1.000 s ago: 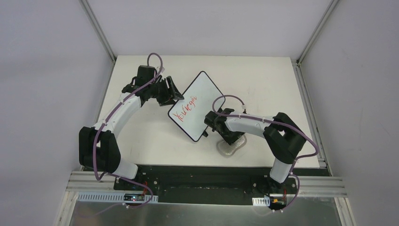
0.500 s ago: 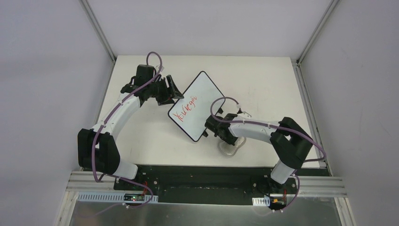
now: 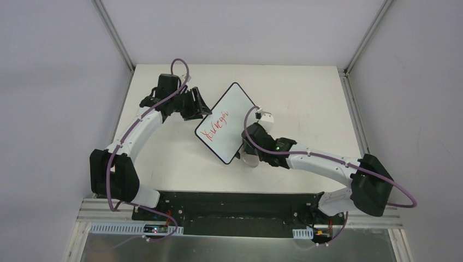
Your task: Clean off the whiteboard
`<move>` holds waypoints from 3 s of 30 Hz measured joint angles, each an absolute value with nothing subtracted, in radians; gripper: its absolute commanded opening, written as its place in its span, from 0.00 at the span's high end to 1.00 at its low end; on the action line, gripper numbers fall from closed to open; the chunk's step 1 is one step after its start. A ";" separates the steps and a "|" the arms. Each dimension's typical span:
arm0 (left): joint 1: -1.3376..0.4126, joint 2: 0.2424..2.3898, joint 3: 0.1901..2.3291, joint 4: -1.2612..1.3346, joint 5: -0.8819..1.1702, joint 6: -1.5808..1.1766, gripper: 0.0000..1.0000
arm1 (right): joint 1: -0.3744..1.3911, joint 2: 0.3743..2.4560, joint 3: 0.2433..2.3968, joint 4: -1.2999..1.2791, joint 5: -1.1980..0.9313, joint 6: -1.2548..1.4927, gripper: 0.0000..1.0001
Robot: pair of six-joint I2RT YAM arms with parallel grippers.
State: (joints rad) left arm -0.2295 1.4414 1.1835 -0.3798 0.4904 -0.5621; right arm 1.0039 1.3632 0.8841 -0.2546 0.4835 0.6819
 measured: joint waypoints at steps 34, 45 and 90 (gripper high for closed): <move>-0.268 1.527 1.250 -0.410 0.480 -0.402 1.00 | 0.870 1.803 1.307 0.181 0.239 0.291 1.00; -0.268 1.555 1.282 -0.428 0.463 -0.389 1.00 | 0.766 1.814 1.161 0.451 0.076 0.579 1.00; -0.251 1.569 1.305 -0.450 0.445 -0.398 1.00 | 0.853 1.831 1.217 0.325 0.255 0.636 1.00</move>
